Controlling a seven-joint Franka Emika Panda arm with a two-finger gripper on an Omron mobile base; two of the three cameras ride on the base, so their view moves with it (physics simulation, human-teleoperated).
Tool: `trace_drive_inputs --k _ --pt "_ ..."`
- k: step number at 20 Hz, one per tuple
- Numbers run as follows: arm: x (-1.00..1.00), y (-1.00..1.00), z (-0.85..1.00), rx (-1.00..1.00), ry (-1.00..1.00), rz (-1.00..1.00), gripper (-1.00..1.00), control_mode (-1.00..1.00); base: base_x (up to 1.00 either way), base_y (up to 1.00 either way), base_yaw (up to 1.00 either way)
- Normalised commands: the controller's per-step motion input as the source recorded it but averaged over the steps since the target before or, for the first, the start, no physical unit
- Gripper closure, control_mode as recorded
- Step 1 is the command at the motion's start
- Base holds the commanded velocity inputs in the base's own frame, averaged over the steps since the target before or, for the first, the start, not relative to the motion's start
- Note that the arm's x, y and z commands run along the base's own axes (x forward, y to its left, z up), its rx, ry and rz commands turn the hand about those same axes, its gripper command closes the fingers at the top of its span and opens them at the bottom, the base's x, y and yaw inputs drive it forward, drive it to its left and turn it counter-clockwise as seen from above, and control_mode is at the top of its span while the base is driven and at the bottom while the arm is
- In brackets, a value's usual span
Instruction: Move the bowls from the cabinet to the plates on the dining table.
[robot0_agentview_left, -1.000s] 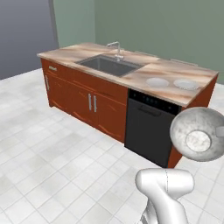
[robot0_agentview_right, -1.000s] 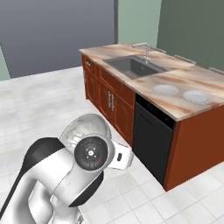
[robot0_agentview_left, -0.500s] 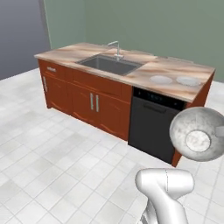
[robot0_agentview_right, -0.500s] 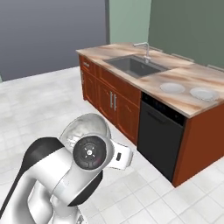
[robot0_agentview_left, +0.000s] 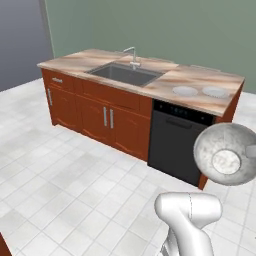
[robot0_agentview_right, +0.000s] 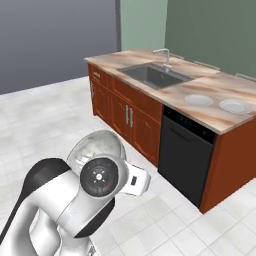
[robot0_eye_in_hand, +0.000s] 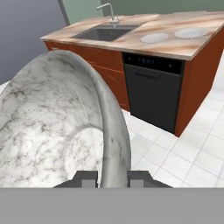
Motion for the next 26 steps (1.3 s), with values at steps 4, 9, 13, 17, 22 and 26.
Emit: trace_drive_inputs --k 4,9,13,17,22,26 --pt "0.00 0.00 0.00 0.00 0.00 0.00 1.00 1.00 0.69 0.00 0.00" --pt "0.00 0.00 0.00 0.00 0.00 0.00 1.00 1.00 0.75 0.00 0.00" --pt "0.00 0.00 0.00 0.00 0.00 0.00 1.00 1.00 0.70 0.00 0.00" --pt "0.00 0.00 0.00 0.00 0.00 0.00 1.00 1.00 0.68 0.00 0.00" --pt "0.00 0.00 0.00 0.00 0.00 0.00 1.00 1.00 0.65 -0.01 -0.01" --pt "0.00 0.00 0.00 0.00 0.00 0.00 1.00 1.00 0.48 -0.04 0.00"
